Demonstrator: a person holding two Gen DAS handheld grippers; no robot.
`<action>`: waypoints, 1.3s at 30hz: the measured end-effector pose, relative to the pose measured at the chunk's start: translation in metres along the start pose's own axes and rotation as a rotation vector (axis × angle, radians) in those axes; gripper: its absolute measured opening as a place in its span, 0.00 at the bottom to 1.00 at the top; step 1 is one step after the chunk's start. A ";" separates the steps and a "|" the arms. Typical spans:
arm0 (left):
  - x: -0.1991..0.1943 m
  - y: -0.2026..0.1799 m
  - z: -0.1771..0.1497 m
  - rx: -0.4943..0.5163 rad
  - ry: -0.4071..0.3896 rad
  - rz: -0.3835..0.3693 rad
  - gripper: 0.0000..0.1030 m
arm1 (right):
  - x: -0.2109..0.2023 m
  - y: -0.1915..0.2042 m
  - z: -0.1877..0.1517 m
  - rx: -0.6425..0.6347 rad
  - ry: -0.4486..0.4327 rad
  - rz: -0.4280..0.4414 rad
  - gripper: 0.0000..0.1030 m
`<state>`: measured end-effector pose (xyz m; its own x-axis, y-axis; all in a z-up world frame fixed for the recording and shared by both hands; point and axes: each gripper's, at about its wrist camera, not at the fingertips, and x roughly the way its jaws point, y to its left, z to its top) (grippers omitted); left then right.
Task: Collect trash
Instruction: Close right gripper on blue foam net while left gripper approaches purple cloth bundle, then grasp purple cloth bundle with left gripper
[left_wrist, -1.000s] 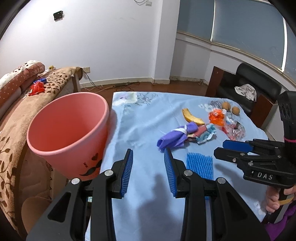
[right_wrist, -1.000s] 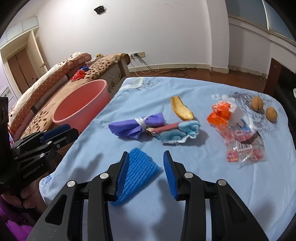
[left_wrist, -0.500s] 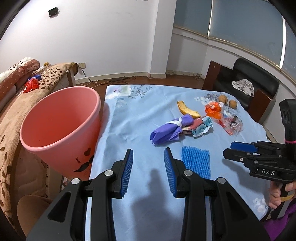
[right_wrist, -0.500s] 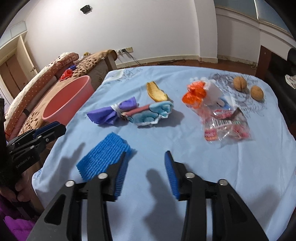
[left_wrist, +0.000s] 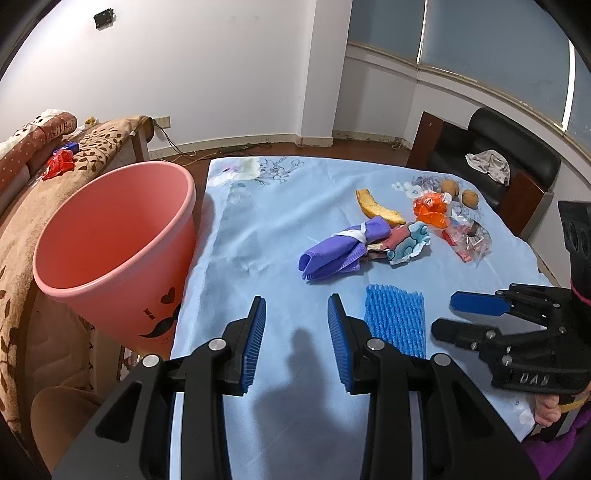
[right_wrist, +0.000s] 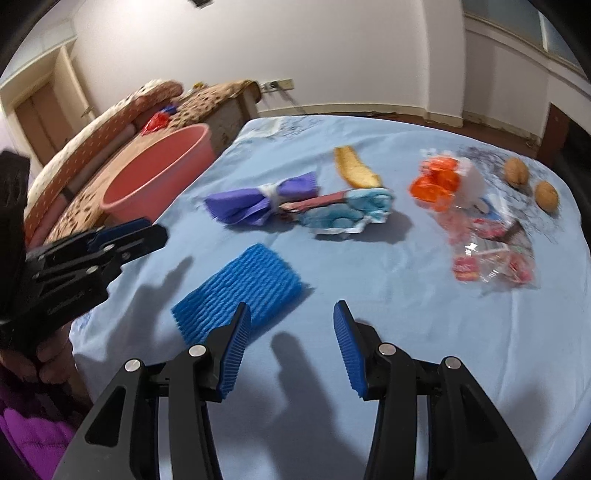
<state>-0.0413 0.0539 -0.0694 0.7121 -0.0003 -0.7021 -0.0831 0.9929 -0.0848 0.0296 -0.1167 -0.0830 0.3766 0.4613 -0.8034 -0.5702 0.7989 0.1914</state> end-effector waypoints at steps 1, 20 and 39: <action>0.001 0.000 0.000 0.001 0.002 0.000 0.34 | 0.002 0.003 0.000 -0.014 0.007 0.004 0.45; 0.008 0.005 0.008 0.012 0.003 -0.017 0.34 | 0.013 0.023 0.004 -0.093 -0.003 0.017 0.05; 0.056 -0.020 0.039 0.222 0.042 -0.087 0.34 | -0.002 -0.021 0.009 0.059 -0.051 -0.005 0.05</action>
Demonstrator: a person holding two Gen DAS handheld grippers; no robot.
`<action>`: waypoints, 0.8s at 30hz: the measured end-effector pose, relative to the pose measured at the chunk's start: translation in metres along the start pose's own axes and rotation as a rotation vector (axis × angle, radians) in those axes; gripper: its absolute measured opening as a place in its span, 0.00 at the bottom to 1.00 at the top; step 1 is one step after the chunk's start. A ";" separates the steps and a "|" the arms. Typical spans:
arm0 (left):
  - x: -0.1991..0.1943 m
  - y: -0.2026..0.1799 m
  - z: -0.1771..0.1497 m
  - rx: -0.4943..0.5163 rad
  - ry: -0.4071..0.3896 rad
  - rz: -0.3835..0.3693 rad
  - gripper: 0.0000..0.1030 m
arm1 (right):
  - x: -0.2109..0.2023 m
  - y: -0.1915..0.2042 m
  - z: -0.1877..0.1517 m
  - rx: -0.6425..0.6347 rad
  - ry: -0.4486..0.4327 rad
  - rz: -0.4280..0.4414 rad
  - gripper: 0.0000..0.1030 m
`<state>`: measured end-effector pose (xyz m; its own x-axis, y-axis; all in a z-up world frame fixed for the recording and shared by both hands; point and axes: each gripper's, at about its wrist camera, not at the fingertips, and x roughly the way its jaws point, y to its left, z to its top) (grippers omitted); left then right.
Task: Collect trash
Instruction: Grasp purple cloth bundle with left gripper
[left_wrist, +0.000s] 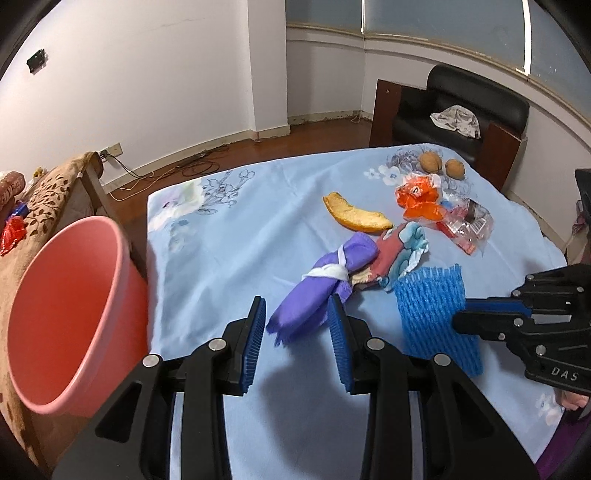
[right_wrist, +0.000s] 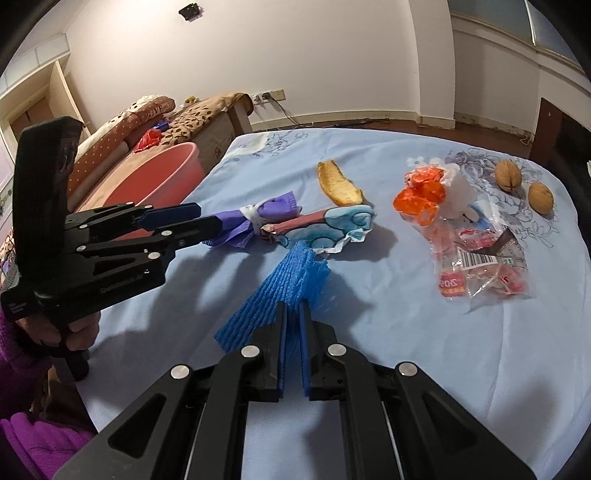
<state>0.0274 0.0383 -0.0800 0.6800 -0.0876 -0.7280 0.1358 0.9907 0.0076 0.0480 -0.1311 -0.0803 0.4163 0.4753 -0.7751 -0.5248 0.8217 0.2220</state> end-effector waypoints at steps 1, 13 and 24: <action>0.001 0.000 0.000 -0.003 -0.001 -0.003 0.34 | 0.001 -0.001 0.000 0.004 0.002 -0.001 0.05; -0.019 0.011 -0.005 -0.116 -0.091 -0.037 0.08 | 0.004 0.005 0.008 0.003 0.006 -0.021 0.05; -0.059 0.041 -0.011 -0.248 -0.195 -0.009 0.05 | 0.005 0.029 0.020 -0.034 -0.015 -0.014 0.05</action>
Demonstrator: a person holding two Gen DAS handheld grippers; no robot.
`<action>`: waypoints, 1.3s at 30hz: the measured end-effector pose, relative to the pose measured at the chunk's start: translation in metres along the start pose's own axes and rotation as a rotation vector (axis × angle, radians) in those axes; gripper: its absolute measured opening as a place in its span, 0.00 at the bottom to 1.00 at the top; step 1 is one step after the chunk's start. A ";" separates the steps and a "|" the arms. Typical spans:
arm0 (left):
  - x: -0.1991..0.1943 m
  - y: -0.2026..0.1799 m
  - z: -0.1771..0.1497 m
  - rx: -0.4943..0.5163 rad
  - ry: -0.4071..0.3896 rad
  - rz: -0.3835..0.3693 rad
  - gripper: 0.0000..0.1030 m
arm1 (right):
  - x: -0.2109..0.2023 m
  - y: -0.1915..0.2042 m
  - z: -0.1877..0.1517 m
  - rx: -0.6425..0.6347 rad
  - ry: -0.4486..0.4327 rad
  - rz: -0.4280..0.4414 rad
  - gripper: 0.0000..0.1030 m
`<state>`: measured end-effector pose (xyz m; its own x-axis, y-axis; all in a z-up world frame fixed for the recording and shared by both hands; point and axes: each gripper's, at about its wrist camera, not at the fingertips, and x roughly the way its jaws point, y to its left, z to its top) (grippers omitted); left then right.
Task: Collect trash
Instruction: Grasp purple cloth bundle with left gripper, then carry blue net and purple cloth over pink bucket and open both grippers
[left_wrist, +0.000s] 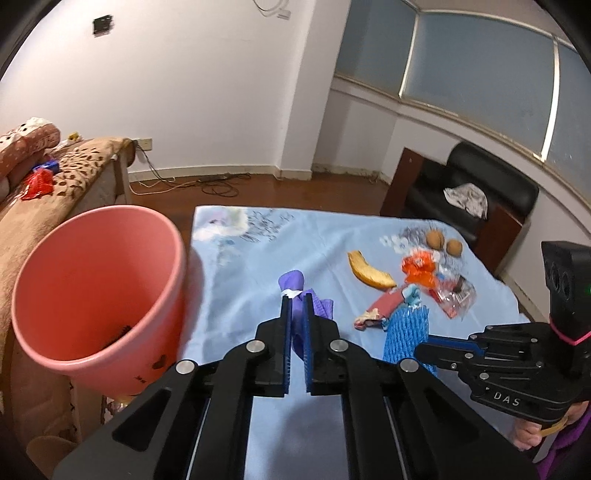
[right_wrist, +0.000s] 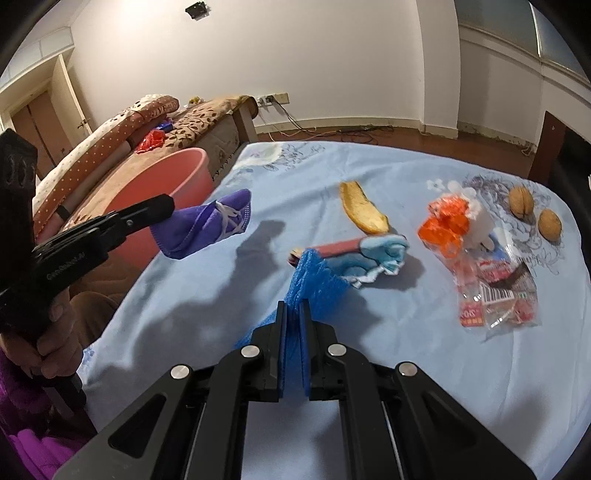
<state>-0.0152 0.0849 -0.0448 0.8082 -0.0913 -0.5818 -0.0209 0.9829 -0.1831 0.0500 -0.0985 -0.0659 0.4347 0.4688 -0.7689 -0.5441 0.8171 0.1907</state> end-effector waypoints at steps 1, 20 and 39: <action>-0.002 0.002 0.000 -0.004 -0.006 0.006 0.05 | 0.000 0.002 0.002 -0.004 -0.005 0.001 0.05; -0.038 0.078 0.007 -0.187 -0.097 0.222 0.04 | 0.012 0.064 0.076 -0.105 -0.127 0.053 0.05; -0.039 0.129 -0.002 -0.339 -0.088 0.339 0.04 | 0.052 0.129 0.123 -0.193 -0.149 0.106 0.05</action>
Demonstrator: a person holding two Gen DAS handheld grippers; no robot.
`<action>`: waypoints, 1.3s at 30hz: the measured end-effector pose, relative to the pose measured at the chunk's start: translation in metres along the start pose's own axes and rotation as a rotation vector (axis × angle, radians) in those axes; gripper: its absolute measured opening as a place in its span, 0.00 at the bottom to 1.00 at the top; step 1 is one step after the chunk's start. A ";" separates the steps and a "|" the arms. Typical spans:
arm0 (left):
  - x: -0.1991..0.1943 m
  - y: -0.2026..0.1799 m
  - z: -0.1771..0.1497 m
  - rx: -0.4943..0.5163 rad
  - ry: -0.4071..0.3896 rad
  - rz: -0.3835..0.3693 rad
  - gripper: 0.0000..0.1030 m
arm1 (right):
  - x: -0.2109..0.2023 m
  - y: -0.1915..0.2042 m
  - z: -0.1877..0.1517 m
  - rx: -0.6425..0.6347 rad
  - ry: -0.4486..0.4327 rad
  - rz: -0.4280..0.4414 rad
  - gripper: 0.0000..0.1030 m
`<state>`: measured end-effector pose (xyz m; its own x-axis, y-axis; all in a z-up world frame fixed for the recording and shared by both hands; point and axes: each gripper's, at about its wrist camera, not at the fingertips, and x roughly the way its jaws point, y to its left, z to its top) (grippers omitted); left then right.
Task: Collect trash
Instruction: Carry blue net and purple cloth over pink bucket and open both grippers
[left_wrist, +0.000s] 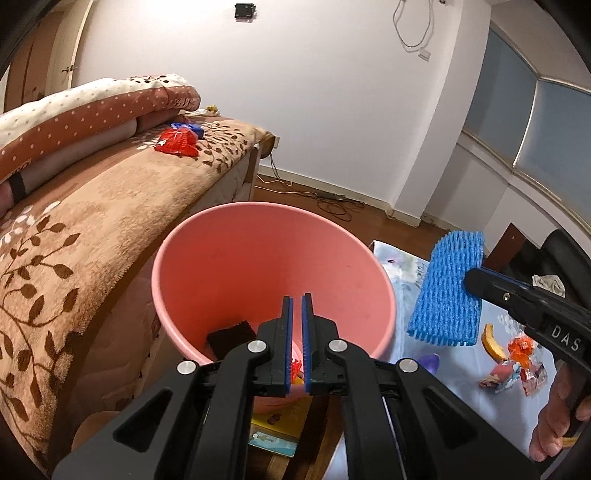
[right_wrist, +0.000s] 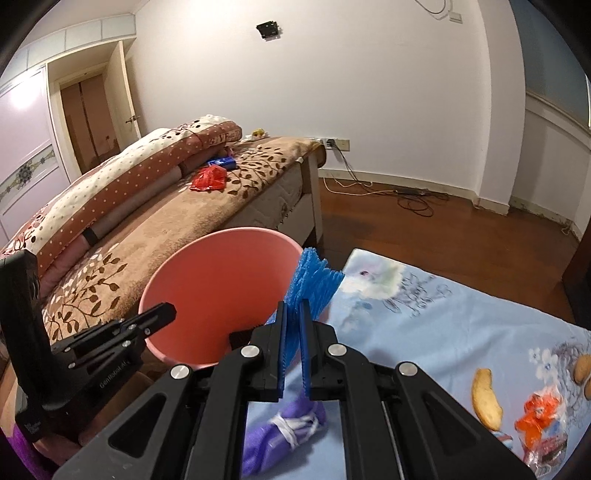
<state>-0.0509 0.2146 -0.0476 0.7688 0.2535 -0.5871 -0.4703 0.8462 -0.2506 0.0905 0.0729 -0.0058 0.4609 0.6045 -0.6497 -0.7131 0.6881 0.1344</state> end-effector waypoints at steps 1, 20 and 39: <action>-0.001 0.002 0.001 -0.008 0.001 -0.009 0.04 | 0.001 0.003 0.002 -0.003 -0.003 0.003 0.05; -0.009 -0.056 -0.036 0.177 0.224 -0.383 0.42 | -0.025 -0.029 -0.019 0.068 -0.022 -0.056 0.06; 0.026 -0.083 -0.064 0.262 0.315 -0.302 0.24 | -0.026 -0.051 -0.034 0.112 0.006 -0.092 0.06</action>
<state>-0.0197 0.1212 -0.0911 0.6668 -0.1401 -0.7319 -0.0919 0.9592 -0.2672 0.0969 0.0089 -0.0213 0.5182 0.5347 -0.6675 -0.6043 0.7812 0.1566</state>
